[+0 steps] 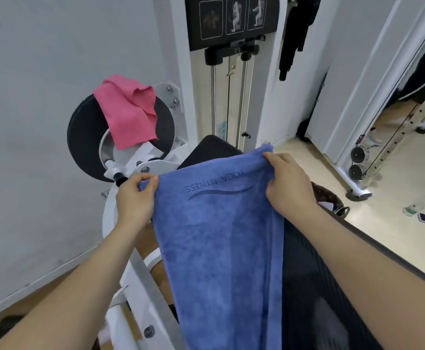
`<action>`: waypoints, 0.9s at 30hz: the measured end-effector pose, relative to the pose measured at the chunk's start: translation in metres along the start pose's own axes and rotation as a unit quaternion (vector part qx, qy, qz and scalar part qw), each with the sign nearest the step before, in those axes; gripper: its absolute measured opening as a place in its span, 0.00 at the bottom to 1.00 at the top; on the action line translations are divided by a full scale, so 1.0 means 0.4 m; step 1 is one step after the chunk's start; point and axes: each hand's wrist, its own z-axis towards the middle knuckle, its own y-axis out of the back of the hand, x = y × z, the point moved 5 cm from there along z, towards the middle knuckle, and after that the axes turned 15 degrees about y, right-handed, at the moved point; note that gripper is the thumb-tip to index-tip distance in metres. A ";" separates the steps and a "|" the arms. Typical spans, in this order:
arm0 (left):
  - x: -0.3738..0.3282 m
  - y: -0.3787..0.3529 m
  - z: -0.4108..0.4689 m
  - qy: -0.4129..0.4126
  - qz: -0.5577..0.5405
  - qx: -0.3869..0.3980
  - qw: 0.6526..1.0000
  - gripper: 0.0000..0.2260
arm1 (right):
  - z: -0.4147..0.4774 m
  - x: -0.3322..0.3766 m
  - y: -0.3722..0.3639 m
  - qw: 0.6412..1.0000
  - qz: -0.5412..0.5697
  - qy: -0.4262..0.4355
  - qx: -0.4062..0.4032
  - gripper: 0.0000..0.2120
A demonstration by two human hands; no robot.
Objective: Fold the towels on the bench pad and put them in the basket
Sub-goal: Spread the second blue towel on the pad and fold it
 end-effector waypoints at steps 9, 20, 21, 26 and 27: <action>0.002 -0.053 0.196 -0.075 0.132 -0.081 0.985 0.09 | 0.172 0.042 -0.134 0.998 -0.019 0.045 -0.048 0.31; 0.094 -0.326 -0.205 -0.277 0.403 0.248 0.836 0.28 | 0.048 0.024 -0.082 0.997 -0.046 0.050 0.034 0.18; 0.090 -0.322 -0.203 -0.272 0.410 0.252 0.833 0.28 | -0.010 0.037 -0.061 0.999 -0.032 0.015 0.030 0.18; 0.083 -0.296 -0.231 -0.252 0.379 0.234 0.859 0.27 | -0.322 0.144 -0.103 0.991 -0.006 -0.025 0.132 0.18; 0.081 -0.286 -0.239 -0.256 0.334 0.229 0.878 0.26 | -0.355 0.153 -0.129 0.989 -0.007 -0.015 0.145 0.18</action>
